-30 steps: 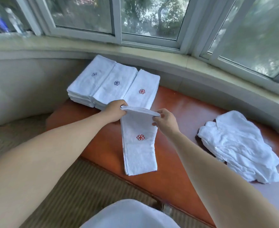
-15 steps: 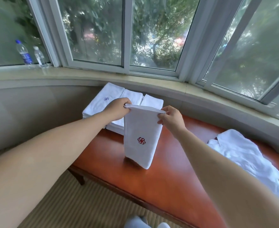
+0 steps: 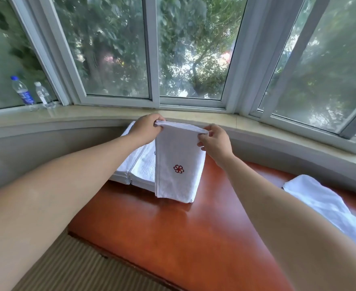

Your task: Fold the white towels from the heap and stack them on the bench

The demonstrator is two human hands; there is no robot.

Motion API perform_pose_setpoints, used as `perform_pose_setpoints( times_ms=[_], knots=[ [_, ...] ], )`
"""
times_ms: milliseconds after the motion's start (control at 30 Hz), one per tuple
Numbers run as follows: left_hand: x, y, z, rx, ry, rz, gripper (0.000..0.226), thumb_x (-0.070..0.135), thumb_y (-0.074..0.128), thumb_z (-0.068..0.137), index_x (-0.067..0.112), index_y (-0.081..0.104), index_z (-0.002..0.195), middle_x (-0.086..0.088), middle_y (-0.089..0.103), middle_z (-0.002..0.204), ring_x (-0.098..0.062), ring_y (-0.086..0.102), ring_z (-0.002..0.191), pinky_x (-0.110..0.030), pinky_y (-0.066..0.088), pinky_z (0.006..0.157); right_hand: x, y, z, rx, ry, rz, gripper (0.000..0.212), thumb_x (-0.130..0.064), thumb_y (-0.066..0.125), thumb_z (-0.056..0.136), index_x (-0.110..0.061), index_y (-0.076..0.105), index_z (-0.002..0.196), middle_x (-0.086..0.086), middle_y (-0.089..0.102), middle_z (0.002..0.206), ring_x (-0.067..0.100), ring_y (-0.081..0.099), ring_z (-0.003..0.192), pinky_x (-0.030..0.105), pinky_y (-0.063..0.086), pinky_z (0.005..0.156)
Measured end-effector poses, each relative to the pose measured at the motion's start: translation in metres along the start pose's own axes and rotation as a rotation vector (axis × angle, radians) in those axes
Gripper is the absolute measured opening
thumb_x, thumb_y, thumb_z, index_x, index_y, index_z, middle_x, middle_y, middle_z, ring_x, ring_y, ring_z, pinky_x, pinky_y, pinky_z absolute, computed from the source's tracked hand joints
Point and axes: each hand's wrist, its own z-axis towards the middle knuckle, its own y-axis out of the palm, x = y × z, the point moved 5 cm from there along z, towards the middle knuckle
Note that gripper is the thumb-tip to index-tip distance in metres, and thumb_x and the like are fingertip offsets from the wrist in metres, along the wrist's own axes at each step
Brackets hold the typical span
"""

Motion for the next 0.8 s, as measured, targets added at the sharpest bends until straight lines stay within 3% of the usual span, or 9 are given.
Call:
perform_pose_setpoints(
  times_ms=[100,267,400,600,800],
  knots=[
    [-0.002,0.012,0.025,0.017,-0.032,-0.001,0.019,0.023,0.060,0.097,0.036,0.067,0.109,0.021,0.057,0.088,-0.001,0.052,0.068,-0.021,0.034,0.052,0.006,0.000,0.023,0.004,0.018,0.007,0.021,-0.016,0.061,0.085,-0.019,0.064,0.106,0.000,0.074,0.074,0.025,0.075,0.073,0.049,0.062,0.077],
    [-0.010,0.037,0.068,-0.008,-0.050,-0.024,0.019,0.019,0.060,0.096,0.026,0.071,0.110,0.008,0.066,0.104,-0.017,0.060,0.093,-0.025,0.040,0.073,0.022,0.000,0.059,0.007,0.036,-0.003,0.015,-0.017,0.061,0.086,-0.023,0.063,0.099,-0.003,0.073,0.071,0.022,0.075,0.073,0.049,0.062,0.074],
    [-0.018,0.057,0.098,-0.032,-0.065,-0.047,0.019,0.018,0.060,0.094,0.030,0.071,0.103,0.011,0.066,0.096,-0.017,0.060,0.091,-0.025,0.041,0.069,0.037,0.003,0.090,0.013,0.063,-0.019,0.014,-0.019,0.061,0.084,-0.024,0.063,0.097,-0.004,0.072,0.074,0.024,0.074,0.077,0.050,0.061,0.077],
    [-0.036,0.084,0.155,-0.091,-0.051,-0.051,0.021,0.018,0.059,0.094,0.029,0.071,0.107,0.010,0.066,0.101,-0.017,0.061,0.091,-0.025,0.042,0.071,0.058,0.011,0.138,0.052,0.107,-0.043,0.016,-0.021,0.059,0.083,-0.026,0.064,0.097,-0.002,0.074,0.084,0.023,0.073,0.084,0.049,0.060,0.084],
    [-0.051,0.117,0.228,-0.151,-0.034,-0.137,0.024,0.015,0.057,0.095,0.023,0.072,0.112,0.009,0.066,0.095,-0.018,0.062,0.089,-0.027,0.047,0.076,0.071,0.019,0.199,0.156,0.149,-0.073,0.021,-0.025,0.056,0.081,-0.026,0.067,0.099,-0.004,0.074,0.089,0.023,0.071,0.080,0.044,0.059,0.080]
  ],
)
